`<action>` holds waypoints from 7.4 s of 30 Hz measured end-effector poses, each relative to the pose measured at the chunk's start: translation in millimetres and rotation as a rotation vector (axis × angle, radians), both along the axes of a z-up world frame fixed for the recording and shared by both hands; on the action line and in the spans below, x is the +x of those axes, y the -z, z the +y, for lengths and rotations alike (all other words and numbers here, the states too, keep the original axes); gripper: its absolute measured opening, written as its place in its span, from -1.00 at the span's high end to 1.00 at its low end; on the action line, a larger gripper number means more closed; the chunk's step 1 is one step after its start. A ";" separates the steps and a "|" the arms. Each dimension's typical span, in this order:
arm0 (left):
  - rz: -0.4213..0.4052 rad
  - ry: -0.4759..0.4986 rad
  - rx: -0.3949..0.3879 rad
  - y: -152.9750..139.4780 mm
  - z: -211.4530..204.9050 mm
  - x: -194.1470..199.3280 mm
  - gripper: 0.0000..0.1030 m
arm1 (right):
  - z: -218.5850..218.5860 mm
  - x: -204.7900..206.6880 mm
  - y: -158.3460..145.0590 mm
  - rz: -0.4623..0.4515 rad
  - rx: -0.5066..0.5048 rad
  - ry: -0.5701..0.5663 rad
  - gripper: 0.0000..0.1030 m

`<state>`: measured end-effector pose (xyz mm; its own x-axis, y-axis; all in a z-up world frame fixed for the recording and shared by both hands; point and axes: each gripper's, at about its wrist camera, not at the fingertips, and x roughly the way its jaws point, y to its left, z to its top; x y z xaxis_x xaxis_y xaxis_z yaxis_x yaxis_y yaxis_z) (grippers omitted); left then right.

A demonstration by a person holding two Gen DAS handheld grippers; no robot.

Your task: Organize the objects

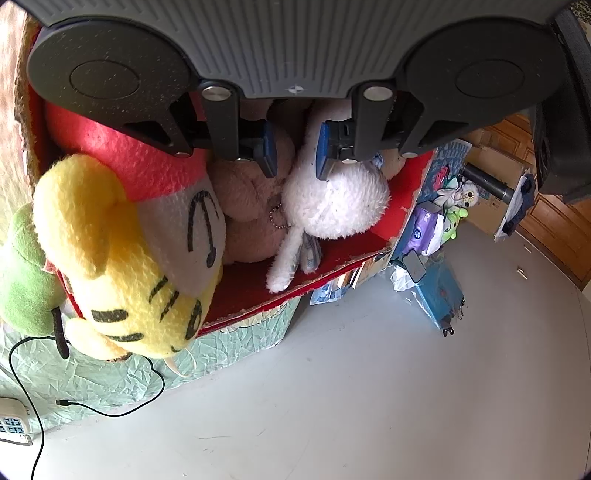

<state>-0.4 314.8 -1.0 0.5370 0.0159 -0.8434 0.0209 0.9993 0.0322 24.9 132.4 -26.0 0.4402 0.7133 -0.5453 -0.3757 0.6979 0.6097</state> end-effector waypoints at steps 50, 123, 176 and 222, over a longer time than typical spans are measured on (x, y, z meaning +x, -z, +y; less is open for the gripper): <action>-0.104 -0.174 0.056 -54.7 10.8 -76.8 -0.83 | -43.3 -88.5 -30.0 -0.207 0.036 0.138 0.26; 0.127 0.039 -0.055 15.8 -206.4 -59.9 -0.83 | -181.3 44.7 -1.8 -0.180 -0.156 0.126 0.16; -0.050 0.086 -0.055 9.5 -272.9 53.7 -0.68 | -296.6 87.4 86.0 0.148 0.145 0.102 -0.09; 0.071 0.121 -0.162 16.4 -261.9 -14.4 -0.45 | -289.3 9.9 67.4 0.255 0.312 -0.032 -0.09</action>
<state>-14.8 52.9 -17.4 0.4659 -0.1837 -0.8655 0.1380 0.9813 -0.1340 34.7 -156.8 -93.4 0.2935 0.8732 -0.3891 -0.2033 0.4547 0.8671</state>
